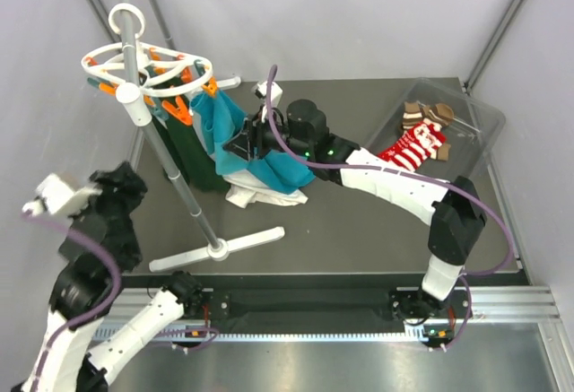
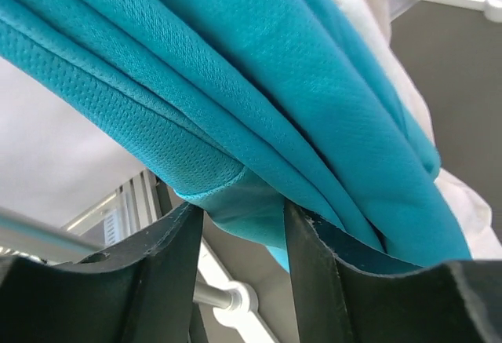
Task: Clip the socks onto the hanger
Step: Rotate the hanger at the clothesline.
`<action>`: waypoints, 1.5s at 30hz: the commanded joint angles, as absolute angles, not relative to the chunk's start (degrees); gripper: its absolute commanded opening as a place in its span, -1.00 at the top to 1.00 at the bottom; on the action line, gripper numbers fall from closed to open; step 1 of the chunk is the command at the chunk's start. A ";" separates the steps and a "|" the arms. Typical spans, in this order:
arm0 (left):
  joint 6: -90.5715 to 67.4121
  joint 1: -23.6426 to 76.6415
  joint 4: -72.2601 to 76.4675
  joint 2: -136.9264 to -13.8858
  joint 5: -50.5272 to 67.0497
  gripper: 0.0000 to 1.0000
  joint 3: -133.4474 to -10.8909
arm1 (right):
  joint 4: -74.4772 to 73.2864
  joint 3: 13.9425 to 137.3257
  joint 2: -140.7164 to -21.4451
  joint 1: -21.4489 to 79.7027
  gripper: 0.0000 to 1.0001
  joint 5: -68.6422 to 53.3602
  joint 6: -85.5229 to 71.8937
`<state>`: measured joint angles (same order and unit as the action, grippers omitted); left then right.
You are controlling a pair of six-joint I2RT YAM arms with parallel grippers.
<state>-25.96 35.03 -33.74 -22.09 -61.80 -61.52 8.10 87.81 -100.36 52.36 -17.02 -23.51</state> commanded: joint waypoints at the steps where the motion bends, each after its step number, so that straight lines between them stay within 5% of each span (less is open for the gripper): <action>1: -17.05 35.95 -26.72 -33.56 -63.46 -0.22 -63.45 | 11.34 91.76 -100.02 50.81 0.13 -16.26 -24.08; 10: -14.41 32.53 -21.27 -42.01 -60.66 -0.47 -62.32 | 9.32 92.98 -101.25 47.02 0.48 -17.93 -23.99; 17: -27.06 13.64 -27.06 -41.75 -35.01 -0.63 -60.21 | 8.09 94.30 -103.01 44.04 0.50 -19.25 -24.26; 36: -33.66 4.59 -25.31 -41.13 -20.85 -0.91 -57.57 | 2.81 101.95 -109.34 39.64 0.43 -26.98 -21.45; 45: -41.99 -19.93 -9.97 -43.77 19.75 -0.79 -48.96 | 1.67 102.30 -109.07 38.50 0.31 -29.79 -20.39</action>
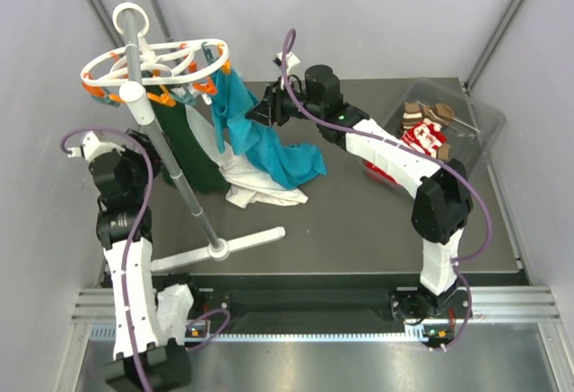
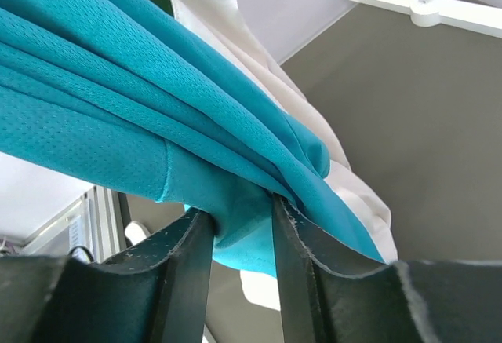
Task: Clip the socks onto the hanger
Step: Rotate the hanger at the clothesline.
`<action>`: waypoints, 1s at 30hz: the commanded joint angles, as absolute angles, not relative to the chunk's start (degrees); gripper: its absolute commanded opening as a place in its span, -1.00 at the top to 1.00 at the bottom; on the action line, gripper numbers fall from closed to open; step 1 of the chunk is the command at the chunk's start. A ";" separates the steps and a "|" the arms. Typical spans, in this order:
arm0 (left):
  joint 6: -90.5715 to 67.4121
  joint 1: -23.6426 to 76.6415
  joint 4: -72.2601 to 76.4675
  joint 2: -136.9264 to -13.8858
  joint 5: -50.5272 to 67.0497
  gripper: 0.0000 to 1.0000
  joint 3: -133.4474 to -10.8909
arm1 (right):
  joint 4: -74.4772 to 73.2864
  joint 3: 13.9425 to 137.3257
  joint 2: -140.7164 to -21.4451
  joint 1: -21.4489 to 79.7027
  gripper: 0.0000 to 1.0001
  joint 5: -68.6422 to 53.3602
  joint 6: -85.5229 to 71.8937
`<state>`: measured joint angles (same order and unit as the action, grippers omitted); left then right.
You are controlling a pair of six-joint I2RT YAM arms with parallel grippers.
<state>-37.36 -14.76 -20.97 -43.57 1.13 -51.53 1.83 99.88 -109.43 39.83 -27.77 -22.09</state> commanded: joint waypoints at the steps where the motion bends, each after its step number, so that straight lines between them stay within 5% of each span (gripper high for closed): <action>1: -43.14 -21.43 -7.23 -44.38 23.52 -0.79 -48.00 | 0.97 102.48 -109.07 38.41 0.29 -29.97 -19.87; 9: -66.59 -25.13 37.40 -49.13 47.62 -0.68 -32.71 | -1.65 102.66 -108.63 37.09 0.07 -33.22 -19.60; 13: -71.71 -25.05 52.87 -48.96 50.71 -0.69 -29.62 | -5.52 102.48 -106.88 36.74 -0.41 -35.06 -17.59; 19: -78.04 -24.43 64.24 -48.69 52.21 -0.68 -28.66 | -10.72 100.11 -100.21 36.83 -0.69 -35.51 -14.86; 30: -86.75 -24.17 84.37 -48.34 52.21 -0.58 -25.05 | -13.01 96.76 -85.79 37.70 -0.67 -37.18 -14.05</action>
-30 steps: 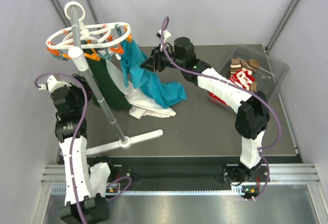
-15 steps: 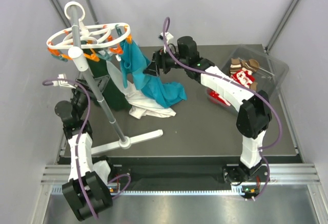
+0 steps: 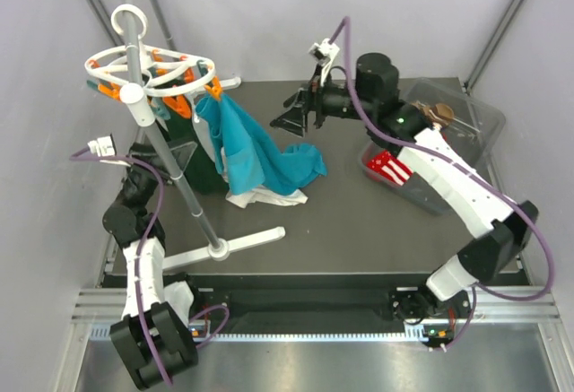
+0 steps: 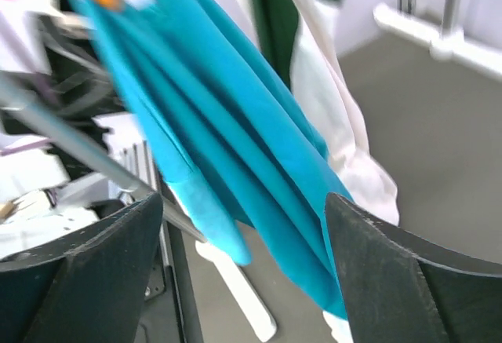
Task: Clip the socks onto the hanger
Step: Rotate the hanger at the clothesline.
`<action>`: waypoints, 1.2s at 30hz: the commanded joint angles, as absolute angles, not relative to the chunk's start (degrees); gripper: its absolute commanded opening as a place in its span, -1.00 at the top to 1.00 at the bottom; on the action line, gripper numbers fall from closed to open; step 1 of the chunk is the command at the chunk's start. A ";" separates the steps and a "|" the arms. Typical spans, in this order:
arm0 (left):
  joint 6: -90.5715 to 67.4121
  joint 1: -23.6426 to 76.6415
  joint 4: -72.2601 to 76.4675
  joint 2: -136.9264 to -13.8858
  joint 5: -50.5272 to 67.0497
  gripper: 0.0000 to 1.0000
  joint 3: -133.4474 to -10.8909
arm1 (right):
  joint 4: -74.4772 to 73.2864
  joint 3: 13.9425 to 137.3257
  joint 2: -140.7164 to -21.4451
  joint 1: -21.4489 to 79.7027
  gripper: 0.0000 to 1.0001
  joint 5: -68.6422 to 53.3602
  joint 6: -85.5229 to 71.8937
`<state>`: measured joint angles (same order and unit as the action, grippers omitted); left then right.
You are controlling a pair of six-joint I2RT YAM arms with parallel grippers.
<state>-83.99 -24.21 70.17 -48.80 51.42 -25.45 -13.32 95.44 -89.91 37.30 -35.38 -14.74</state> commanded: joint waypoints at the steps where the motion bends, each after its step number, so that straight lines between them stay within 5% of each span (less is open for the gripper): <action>1: -86.31 -24.08 83.77 -47.73 52.47 -0.51 -25.05 | -11.79 96.94 -85.26 38.14 -0.63 -37.26 -14.76; 6: -80.18 -24.08 74.02 -42.90 51.33 -0.50 -25.05 | -4.23 97.56 -84.46 44.98 -0.50 -37.80 -18.89; 10: -80.68 -24.17 72.68 -43.15 50.72 -0.46 -25.49 | -4.82 100.45 -86.65 49.83 -0.57 -31.92 -15.39; 14: -80.51 -24.08 71.28 -43.42 50.10 -0.43 -26.19 | -6.33 104.59 -92.63 50.36 -0.71 -25.51 -12.57; 24: -69.53 -24.17 48.53 -43.59 44.93 -0.40 -30.49 | 5.25 100.02 -102.91 50.10 -0.61 -14.42 -11.42; 30: -67.06 -24.17 40.08 -44.56 40.44 -0.38 -31.73 | 16.57 104.06 -113.19 48.35 -0.13 -6.08 -14.13; 34: -65.66 -24.70 32.45 -46.40 36.92 -0.33 -33.22 | 22.57 113.51 -122.66 45.71 0.55 -4.74 -19.68; 36: -64.34 -24.70 29.01 -48.41 36.13 -0.33 -34.45 | 25.56 118.10 -125.84 44.31 0.60 -5.79 -22.74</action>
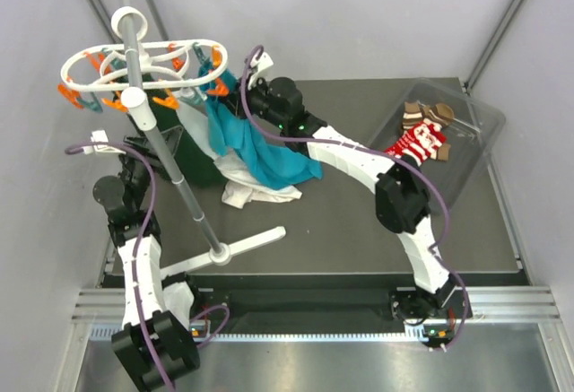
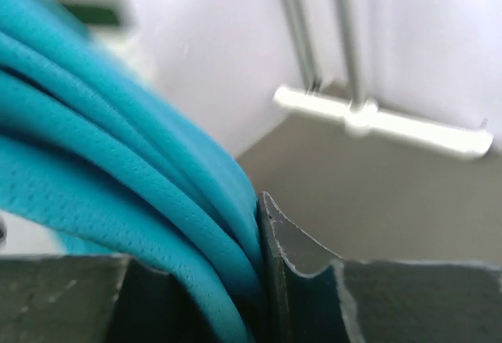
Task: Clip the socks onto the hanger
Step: Rotate the hanger at the clothesline.
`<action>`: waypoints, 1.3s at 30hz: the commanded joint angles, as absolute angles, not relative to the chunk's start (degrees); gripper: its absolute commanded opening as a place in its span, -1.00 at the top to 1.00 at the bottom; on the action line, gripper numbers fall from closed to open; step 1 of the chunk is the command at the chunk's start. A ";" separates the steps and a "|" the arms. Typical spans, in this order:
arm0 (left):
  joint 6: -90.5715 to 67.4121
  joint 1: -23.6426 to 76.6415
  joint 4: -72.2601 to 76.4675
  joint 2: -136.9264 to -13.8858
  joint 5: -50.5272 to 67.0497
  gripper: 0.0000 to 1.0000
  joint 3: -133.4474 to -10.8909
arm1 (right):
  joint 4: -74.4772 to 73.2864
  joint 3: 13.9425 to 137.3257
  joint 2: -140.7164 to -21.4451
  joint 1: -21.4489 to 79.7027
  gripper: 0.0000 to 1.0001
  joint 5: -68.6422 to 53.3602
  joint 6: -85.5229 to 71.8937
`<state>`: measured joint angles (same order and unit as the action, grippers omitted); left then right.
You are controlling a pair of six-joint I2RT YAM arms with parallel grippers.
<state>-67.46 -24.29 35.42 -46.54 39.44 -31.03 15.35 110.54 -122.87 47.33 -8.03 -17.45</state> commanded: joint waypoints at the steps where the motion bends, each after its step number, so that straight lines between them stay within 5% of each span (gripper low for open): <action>1: -63.99 -24.87 28.31 -49.30 35.60 -0.33 -34.89 | 26.71 124.22 -129.34 44.12 0.61 -5.97 -23.81; 9: -59.07 -24.61 17.69 -56.16 36.29 -0.29 -43.75 | 37.62 141.06 -138.69 45.61 0.59 -1.41 -36.47; 12: -59.67 -24.00 17.49 -55.99 37.18 -0.29 -43.78 | 38.40 134.85 -136.33 45.88 0.51 -1.93 -37.18; 18: -61.17 -23.99 19.77 -50.90 39.98 -0.29 -38.94 | 36.39 116.47 -129.12 43.95 0.03 -10.53 -39.02; 30: -59.68 -23.91 18.29 -40.44 42.81 -0.29 -33.66 | 1.60 107.78 -114.01 40.08 -0.65 -21.35 -21.72; 39: -65.13 -23.82 16.53 -37.44 44.21 -0.15 -32.96 | -4.13 92.14 -95.02 37.18 -0.84 -23.99 -18.19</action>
